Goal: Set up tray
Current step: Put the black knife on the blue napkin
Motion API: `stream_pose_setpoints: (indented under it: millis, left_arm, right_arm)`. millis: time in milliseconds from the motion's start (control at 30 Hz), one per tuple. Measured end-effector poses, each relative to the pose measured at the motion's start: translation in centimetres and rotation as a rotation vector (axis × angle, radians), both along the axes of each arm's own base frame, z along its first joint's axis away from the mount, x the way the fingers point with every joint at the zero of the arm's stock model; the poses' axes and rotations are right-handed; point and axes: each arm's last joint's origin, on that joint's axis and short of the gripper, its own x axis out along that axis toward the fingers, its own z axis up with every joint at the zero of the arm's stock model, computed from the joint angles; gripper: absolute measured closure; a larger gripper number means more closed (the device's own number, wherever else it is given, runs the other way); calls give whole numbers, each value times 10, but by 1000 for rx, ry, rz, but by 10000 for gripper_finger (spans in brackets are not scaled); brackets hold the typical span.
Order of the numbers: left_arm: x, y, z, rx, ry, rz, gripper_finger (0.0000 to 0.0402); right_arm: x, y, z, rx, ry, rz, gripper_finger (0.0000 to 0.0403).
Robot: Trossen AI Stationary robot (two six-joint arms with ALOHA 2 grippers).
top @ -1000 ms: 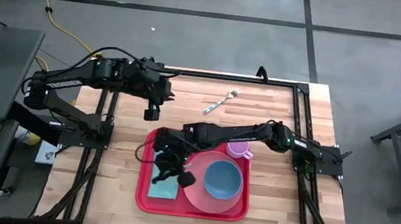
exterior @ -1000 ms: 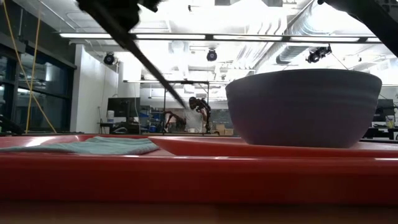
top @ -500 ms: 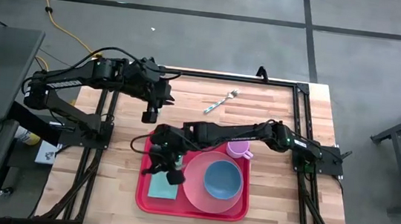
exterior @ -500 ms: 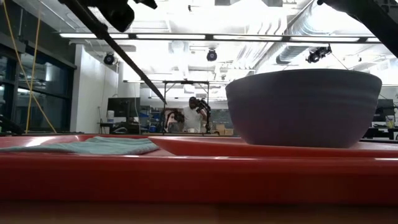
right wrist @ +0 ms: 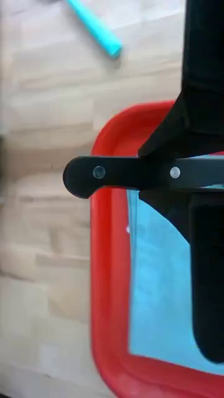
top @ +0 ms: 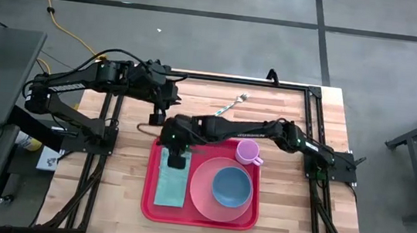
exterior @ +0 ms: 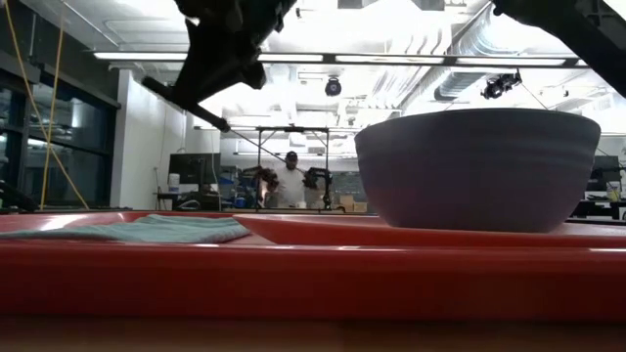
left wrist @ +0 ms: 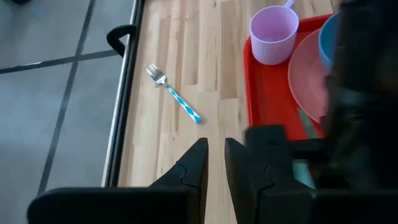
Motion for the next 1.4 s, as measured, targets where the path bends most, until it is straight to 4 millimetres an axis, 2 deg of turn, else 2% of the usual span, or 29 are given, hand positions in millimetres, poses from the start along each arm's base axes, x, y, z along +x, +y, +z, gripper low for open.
stream_pose_setpoints:
  millis: [167, 400, 633, 867, 967, 1200, 1400]
  left_arm:
    - [0, 1, 0, 19, 4, 21, 316]
    - [0, 1, 0, 48, 17, -19, 316]
    - [0, 0, 0, 119, 43, -94, 316]
    - [0, -1, 0, 119, 46, -162, 316]
    - [0, -1, 0, 118, 45, -162, 316]
    - [0, -1, 0, 118, 46, -161, 316]
    - [3, 0, -3, 114, 56, -161, 316]
  right_arm:
    - [1, -13, 1, 48, -7, 36, 370]
    - [-8, 1, -3, 80, 27, 471, 370]
    - [-17, 7, -9, -26, 76, 677, 370]
    - [-12, 7, -12, -161, 18, 796, 370]
    - [-9, 12, -23, -168, 18, 850, 370]
    - [-1, 38, -69, -253, 86, 999, 370]
    - [0, 56, -82, -304, 93, 1062, 370]
